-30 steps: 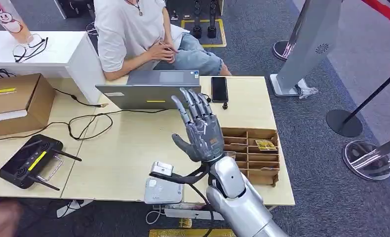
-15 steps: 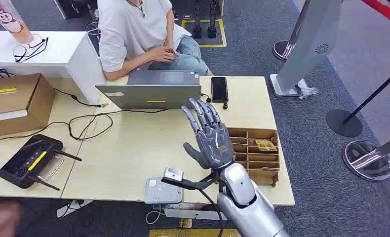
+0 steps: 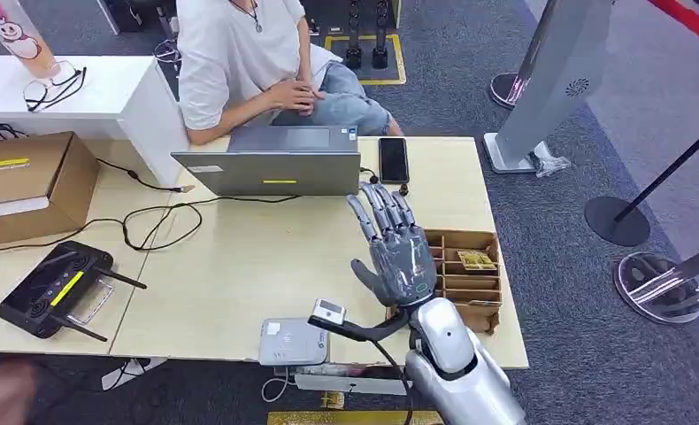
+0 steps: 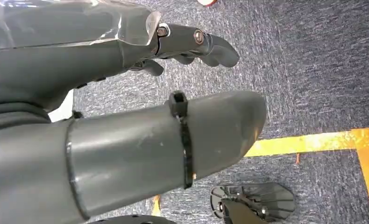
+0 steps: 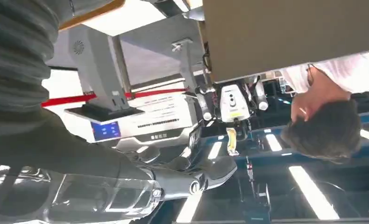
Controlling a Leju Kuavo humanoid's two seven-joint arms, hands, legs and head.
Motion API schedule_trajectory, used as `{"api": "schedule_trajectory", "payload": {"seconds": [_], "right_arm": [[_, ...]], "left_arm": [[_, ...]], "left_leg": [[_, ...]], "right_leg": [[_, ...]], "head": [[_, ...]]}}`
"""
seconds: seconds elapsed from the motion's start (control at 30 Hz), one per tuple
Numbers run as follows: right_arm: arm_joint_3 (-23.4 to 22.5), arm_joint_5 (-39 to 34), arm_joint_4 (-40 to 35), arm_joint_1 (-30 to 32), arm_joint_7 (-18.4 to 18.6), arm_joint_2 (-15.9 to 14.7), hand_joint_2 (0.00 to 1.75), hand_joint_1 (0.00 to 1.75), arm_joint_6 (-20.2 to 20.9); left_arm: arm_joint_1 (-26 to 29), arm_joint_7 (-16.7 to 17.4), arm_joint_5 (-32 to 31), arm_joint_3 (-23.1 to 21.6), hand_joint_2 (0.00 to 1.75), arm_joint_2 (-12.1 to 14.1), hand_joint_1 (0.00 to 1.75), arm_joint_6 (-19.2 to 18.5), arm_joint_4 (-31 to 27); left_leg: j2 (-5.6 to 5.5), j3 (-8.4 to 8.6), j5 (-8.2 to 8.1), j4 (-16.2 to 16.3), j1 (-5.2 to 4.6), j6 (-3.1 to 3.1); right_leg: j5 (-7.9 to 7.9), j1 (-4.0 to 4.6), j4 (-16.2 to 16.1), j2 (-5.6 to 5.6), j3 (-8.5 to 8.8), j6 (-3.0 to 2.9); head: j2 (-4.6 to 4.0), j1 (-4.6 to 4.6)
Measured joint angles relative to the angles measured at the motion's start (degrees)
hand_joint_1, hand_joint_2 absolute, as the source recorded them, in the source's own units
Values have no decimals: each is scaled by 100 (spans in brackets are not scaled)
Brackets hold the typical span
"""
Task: Pass the card to the sensor for recognition and then transmit it.
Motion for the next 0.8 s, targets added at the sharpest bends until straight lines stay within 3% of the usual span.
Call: {"api": "schedule_trajectory", "payload": {"seconds": [0.8], "right_arm": [[-404,409,-199,283,326,-297,175,0,721]], "left_arm": [[-1,-2,-92,59,0,2,0,-9,0]], "left_leg": [[0,0,-1,0,0,2]], "right_leg": [[0,0,0,0,0,0]], "head": [[0,0]]}}
